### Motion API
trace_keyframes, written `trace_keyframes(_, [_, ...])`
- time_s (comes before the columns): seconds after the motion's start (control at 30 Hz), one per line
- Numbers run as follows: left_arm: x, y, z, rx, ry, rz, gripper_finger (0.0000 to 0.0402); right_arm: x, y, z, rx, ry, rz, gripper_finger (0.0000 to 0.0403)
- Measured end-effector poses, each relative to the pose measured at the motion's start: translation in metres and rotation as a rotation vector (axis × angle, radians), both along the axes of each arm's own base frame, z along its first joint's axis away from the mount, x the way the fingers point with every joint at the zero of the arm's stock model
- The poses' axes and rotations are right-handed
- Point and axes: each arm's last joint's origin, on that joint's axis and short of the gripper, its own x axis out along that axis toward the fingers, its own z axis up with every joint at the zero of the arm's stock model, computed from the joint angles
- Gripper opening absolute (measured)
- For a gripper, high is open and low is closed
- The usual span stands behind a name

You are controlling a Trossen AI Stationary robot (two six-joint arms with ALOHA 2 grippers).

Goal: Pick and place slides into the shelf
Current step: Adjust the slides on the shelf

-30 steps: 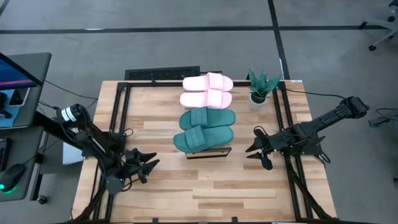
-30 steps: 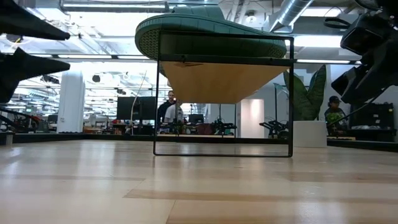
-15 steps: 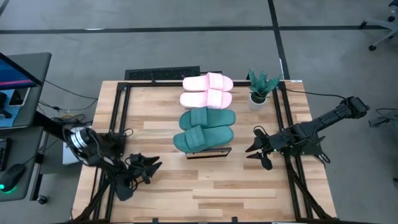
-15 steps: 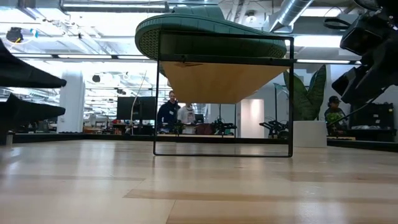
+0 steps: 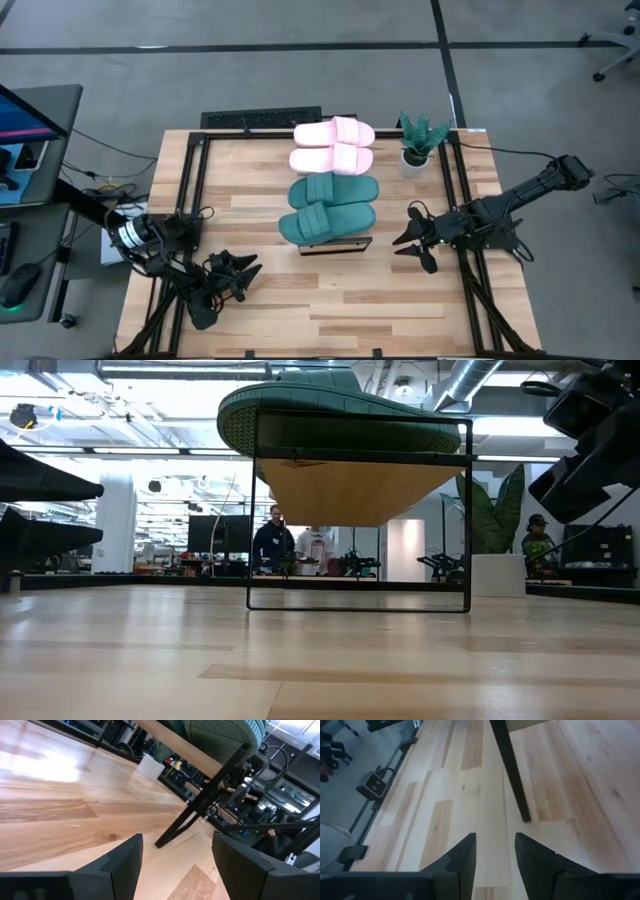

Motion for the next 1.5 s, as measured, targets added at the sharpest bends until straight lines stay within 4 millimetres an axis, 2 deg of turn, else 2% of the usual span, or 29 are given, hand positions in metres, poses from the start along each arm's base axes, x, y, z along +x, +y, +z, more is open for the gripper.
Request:
trace_keyframes(0.17, [0.003, 0.001, 0.0, 0.013, 0.033, -0.008, 0.0226, -0.003, 0.009, 0.001, 0.031, -0.003, 0.037, 0.0129])
trace_keyframes(0.5, [0.005, 0.0, 0.001, 0.021, 0.061, -0.025, 0.0226, -0.017, 0.033, 0.005, 0.08, -0.072, -0.053, 0.0129])
trace_keyframes(0.73, [0.005, -0.001, 0.001, 0.035, 0.076, -0.032, 0.0226, -0.02, 0.037, 0.007, 0.338, -0.05, -0.233, 0.0129])
trace_keyframes(1.0, [0.006, -0.002, 0.001, 0.023, 0.079, -0.042, 0.0226, -0.018, 0.035, 0.008, 0.38, -0.052, -0.268, 0.0129])
trace_keyframes(1.17, [0.014, -0.015, 0.009, -0.048, 0.051, -0.062, 0.0226, -0.018, 0.035, 0.008, 0.328, -0.057, -0.224, 0.0129])
trace_keyframes(1.5, [0.027, -0.037, 0.019, -0.058, 0.106, -0.147, 0.0226, -0.019, 0.034, 0.007, 0.305, -0.047, -0.216, 0.0129])
